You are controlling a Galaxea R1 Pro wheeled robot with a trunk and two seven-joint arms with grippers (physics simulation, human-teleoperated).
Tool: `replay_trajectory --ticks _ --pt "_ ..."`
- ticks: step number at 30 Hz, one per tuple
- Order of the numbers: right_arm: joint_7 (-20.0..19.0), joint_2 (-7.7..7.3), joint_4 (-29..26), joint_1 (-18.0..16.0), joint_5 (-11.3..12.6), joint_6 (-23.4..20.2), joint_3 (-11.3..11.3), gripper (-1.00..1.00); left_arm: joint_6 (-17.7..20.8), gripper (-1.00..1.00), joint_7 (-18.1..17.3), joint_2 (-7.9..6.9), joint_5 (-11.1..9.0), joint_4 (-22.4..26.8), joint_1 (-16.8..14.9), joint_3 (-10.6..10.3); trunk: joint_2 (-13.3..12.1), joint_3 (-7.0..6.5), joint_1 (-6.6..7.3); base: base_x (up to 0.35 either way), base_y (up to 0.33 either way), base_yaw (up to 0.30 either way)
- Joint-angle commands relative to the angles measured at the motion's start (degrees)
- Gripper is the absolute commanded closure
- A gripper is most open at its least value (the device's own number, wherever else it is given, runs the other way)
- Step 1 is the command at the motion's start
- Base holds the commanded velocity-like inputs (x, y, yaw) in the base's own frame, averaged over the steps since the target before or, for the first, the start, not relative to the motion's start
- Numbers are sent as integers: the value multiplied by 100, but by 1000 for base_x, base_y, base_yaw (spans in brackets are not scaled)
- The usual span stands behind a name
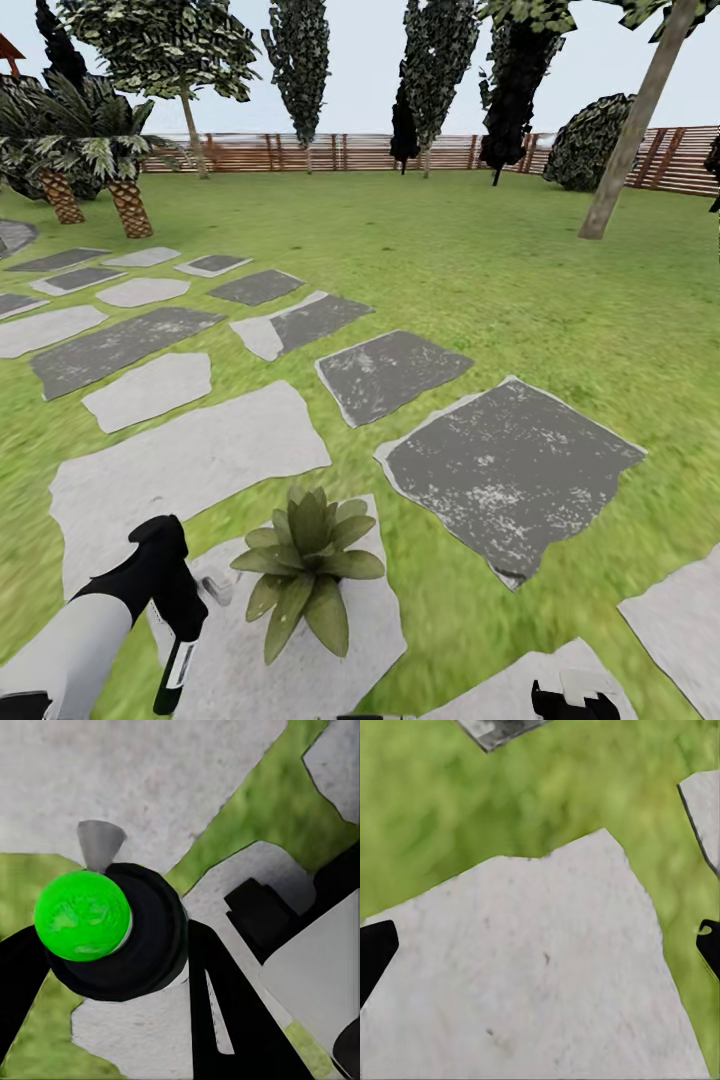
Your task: Pick up the pesticide atomizer in the garden and spray insectifuge to fully cover both potted plants in the garden.
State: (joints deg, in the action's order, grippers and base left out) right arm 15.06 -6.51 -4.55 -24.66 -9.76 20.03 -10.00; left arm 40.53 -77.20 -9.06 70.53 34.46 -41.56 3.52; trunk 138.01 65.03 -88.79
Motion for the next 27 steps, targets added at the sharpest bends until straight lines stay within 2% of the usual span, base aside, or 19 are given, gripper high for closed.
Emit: replay_trajectory --ticks 1,8,16,27 --pt "14 1 7 -4 -61 18 -46 -100 60 100 -50 7 48 9 -5 26 2 5 -2 320 0 0" --pt "14 1 7 -4 -61 18 -46 -100 53 100 68 -28 81 369 26 24 2 5 -2 78 0 -1" --pt "14 13 7 -4 -55 18 -46 -100 59 100 287 -72 86 411 42 38 2 5 -2 1 0 -124" --pt "14 18 7 -4 -53 18 -46 -100 52 100 318 -92 92 412 50 27 443 269 -244 0 0 -3"
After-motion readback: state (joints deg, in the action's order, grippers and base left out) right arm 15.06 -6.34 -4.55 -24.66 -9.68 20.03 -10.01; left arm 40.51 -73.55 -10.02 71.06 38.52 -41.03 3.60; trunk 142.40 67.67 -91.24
